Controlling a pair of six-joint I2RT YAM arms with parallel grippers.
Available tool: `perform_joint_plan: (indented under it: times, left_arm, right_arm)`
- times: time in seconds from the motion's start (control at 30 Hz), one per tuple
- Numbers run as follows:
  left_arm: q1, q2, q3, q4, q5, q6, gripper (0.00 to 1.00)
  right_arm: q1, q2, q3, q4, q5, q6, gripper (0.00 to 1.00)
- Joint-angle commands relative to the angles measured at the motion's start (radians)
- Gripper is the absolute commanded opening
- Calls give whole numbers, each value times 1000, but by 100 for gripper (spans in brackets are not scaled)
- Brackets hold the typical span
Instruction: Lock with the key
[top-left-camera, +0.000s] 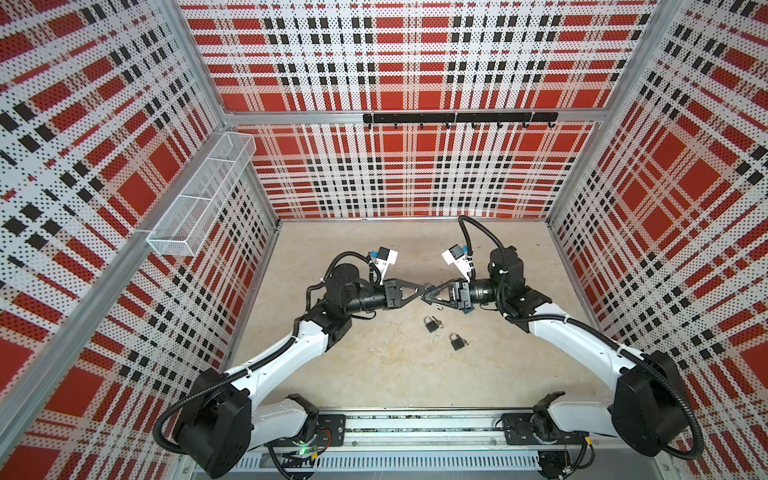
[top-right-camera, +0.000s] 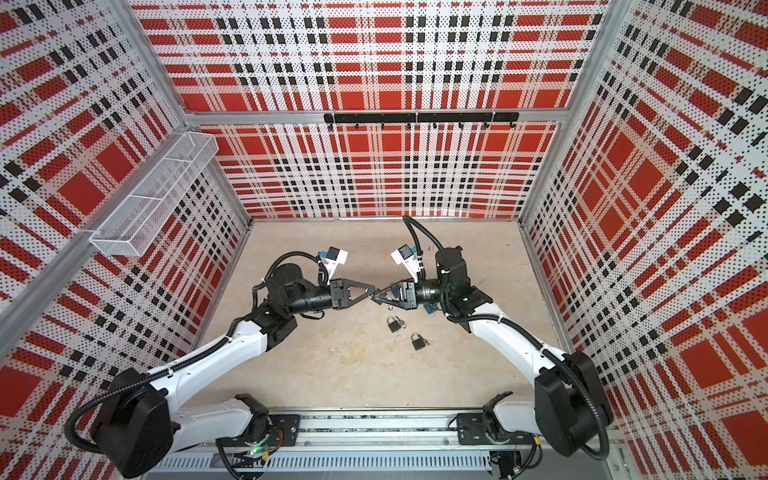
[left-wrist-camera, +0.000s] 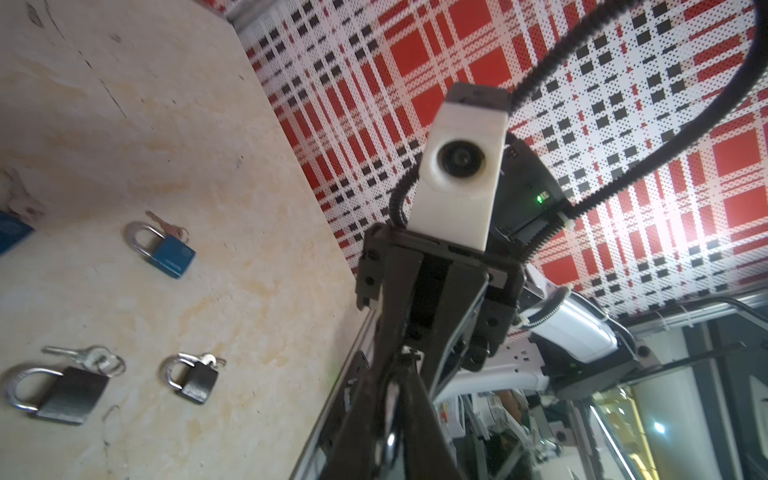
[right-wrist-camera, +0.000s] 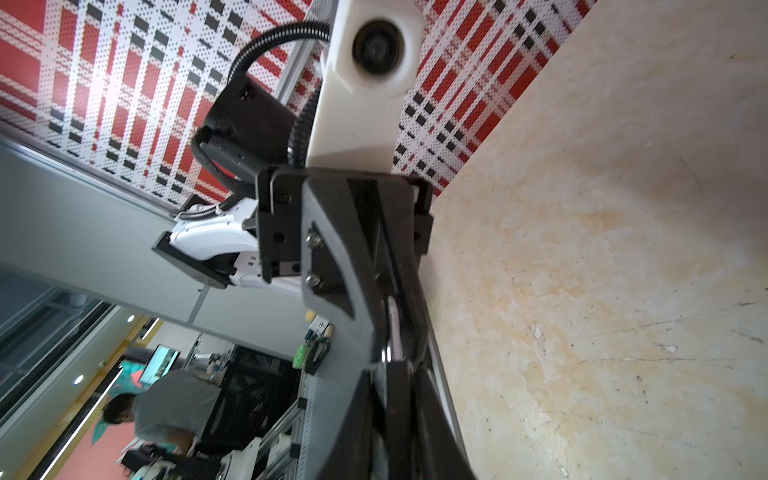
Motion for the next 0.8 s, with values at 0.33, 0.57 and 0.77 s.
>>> perform_joint_plan:
  times: [0.33,0.57,0.77]
  left_arm:
    - [2,-7,18,26,-6,0,0]
    - [15,27,71,27,-15,8,0]
    - [38,34,85,35,-20,6,0]
  right_arm:
    - [-1,27,16,116,30,32,0]
    - [-20,47,-37,316,20,164,11]
    - [-48,49,-81,428,14,247,30]
